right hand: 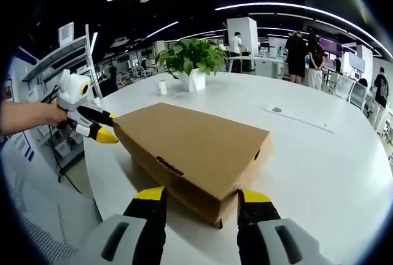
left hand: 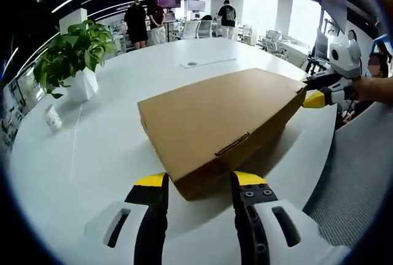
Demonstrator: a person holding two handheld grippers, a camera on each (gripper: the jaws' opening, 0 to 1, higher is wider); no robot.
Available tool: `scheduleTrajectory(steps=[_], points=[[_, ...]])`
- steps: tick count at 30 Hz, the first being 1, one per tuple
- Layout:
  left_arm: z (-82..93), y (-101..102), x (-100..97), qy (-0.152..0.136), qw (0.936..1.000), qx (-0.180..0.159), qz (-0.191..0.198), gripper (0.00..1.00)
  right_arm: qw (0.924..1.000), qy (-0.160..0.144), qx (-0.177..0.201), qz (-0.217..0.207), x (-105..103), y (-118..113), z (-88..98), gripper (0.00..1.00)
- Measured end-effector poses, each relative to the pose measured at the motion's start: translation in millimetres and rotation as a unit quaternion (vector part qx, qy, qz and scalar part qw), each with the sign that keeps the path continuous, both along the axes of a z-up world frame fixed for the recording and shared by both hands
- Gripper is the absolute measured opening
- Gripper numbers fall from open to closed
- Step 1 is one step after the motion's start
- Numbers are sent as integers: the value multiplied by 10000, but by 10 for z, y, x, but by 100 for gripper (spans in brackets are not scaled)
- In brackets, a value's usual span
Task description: Operate the shoe box by opening the lid, removing the specified soft item, and placing it in the target area until the item is outside and the box remains undamaged.
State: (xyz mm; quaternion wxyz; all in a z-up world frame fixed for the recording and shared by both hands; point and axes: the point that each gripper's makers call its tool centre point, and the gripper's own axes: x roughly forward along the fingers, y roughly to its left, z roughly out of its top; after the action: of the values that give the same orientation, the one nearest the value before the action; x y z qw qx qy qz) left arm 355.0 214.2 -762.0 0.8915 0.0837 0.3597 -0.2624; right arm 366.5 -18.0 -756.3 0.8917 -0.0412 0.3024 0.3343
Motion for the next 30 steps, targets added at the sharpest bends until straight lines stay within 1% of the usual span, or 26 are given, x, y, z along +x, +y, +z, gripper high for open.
scheduleTrajectory(steps=[8,19,30], points=[[74,16,10,-64,10000,-24,3,39,10000,-34,-5,48,2,2,65,43],[176,15,20,-160,9998,26,-104,40,9999,-109,-45,101,27,0,157,42],[277,32,52,-282,9995,41,-129,39,9998,-188,-32,112,44,0,278,42]])
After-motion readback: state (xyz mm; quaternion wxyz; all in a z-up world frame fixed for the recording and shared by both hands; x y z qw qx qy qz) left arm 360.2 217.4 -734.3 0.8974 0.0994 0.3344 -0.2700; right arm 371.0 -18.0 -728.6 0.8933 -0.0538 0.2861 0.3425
